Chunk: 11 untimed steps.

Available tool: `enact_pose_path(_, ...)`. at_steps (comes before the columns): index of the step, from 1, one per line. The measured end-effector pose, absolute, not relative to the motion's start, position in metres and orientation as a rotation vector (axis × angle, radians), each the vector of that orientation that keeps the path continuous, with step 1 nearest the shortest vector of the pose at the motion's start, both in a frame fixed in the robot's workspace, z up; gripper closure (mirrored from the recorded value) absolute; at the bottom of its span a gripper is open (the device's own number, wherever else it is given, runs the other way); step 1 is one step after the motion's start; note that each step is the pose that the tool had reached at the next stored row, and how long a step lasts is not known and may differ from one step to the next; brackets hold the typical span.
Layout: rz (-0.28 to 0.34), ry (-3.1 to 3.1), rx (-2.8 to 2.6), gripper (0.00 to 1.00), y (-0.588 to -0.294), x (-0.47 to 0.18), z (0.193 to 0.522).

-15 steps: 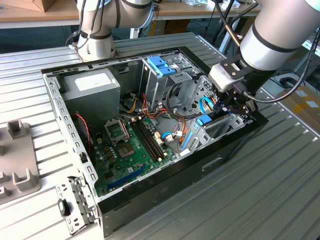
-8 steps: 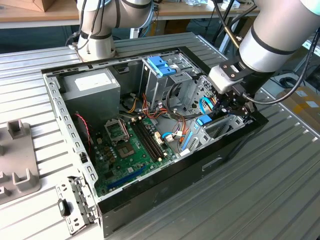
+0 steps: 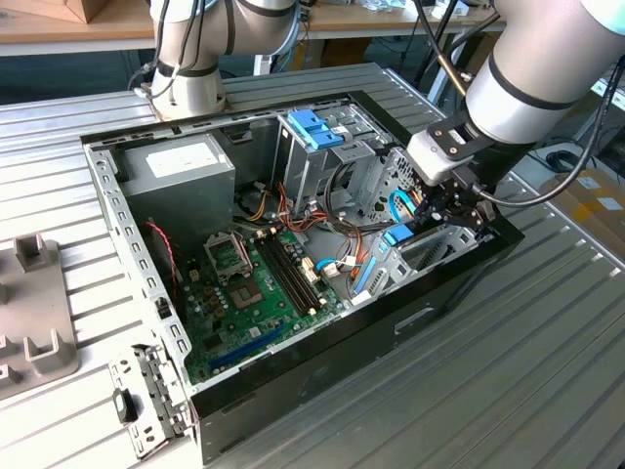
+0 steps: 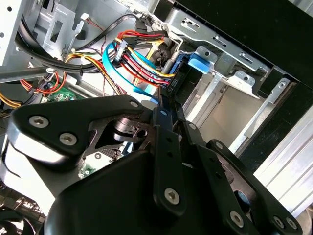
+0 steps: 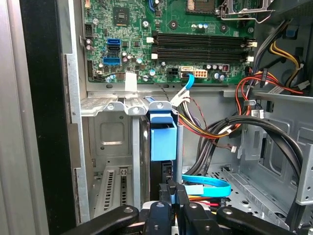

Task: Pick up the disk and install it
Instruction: 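Insert the second disk wire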

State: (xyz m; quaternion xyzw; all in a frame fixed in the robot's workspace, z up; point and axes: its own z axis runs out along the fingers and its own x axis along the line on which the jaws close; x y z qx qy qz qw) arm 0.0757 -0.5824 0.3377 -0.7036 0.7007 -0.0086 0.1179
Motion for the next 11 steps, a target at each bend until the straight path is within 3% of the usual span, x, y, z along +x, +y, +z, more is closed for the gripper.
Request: enact_pose_path(11,-0.025,2.050,-2.058,0.84,-0.5824,0.0757,0.3372)
